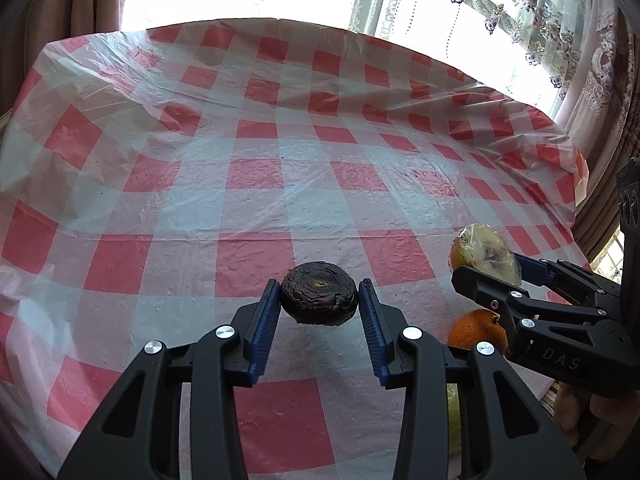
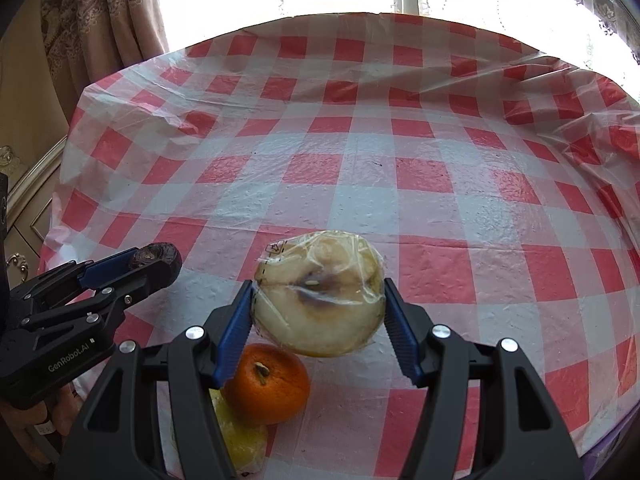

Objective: Organize fruits
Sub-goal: 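Grasp a dark round fruit with the left tool while the right grasps the wrapped halved fruit, then carry both fruits into the white box and open both tools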

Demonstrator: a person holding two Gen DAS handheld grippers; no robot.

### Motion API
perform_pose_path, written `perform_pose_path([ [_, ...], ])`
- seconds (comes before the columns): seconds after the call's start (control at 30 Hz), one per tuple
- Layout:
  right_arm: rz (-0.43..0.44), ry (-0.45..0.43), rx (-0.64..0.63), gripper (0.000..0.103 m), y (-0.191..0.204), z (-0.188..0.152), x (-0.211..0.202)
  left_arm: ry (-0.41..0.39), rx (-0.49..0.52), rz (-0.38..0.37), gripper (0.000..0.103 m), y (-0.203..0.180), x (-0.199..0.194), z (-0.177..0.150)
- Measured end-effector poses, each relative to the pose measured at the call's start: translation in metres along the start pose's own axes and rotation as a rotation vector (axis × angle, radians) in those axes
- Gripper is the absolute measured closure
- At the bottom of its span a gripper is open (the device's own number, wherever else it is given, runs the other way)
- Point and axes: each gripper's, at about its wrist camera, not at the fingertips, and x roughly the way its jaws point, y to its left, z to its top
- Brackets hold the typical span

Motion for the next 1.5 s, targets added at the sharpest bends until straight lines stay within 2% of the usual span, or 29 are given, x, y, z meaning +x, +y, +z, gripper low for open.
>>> perform_pose_path([
  [0.87, -0.02, -0.083, 0.156, 0.041, -0.064, -0.044, -0.075, -0.026, 0.173, -0.017, 0.065, -0.092, -0.043, -0.011],
  [1.2, -0.038, -0.114, 0.208, 0.041, -0.096, -0.073, -0.116, -0.014, 0.26, -0.03, 0.065, -0.141, -0.054, -0.021],
  [1.5, -0.076, -0.127, 0.285, 0.041, -0.144, -0.11, -0.152, 0.006, 0.35, -0.066, 0.065, -0.188, -0.059, -0.029],
])
